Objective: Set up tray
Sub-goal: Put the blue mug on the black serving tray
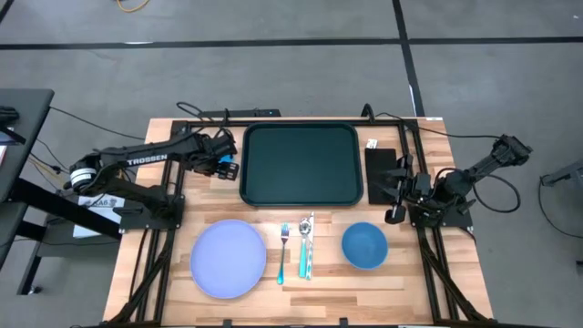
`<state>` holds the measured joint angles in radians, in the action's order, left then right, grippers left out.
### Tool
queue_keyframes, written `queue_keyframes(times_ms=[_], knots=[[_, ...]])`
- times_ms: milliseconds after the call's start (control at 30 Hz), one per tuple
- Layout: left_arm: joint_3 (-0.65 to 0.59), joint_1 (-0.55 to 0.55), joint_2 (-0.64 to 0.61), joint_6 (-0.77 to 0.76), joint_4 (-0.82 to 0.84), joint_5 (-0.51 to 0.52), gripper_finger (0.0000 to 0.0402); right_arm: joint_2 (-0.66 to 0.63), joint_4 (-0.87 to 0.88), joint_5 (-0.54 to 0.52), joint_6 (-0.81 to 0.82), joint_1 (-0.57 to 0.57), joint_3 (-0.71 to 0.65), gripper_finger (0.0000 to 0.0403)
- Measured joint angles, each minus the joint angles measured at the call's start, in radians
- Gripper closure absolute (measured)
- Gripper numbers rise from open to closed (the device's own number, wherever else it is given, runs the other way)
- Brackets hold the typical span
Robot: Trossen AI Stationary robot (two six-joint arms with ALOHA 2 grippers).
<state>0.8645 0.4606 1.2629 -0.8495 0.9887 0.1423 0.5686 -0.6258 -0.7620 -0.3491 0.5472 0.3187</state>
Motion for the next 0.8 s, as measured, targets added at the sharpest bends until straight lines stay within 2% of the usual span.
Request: queue_keyframes(times_ms=[233,800], knots=[[-0.048,0.003,0.0,0.0,-0.113,-0.006,0.0195,0.0,0.0,0.0,0.0,0.0,0.0,0.028],[-0.065,0.072,0.0,0.035,-0.121,0.001,0.0195,0.0,0.0,0.0,-0.001,0.0,0.0,0.028]])
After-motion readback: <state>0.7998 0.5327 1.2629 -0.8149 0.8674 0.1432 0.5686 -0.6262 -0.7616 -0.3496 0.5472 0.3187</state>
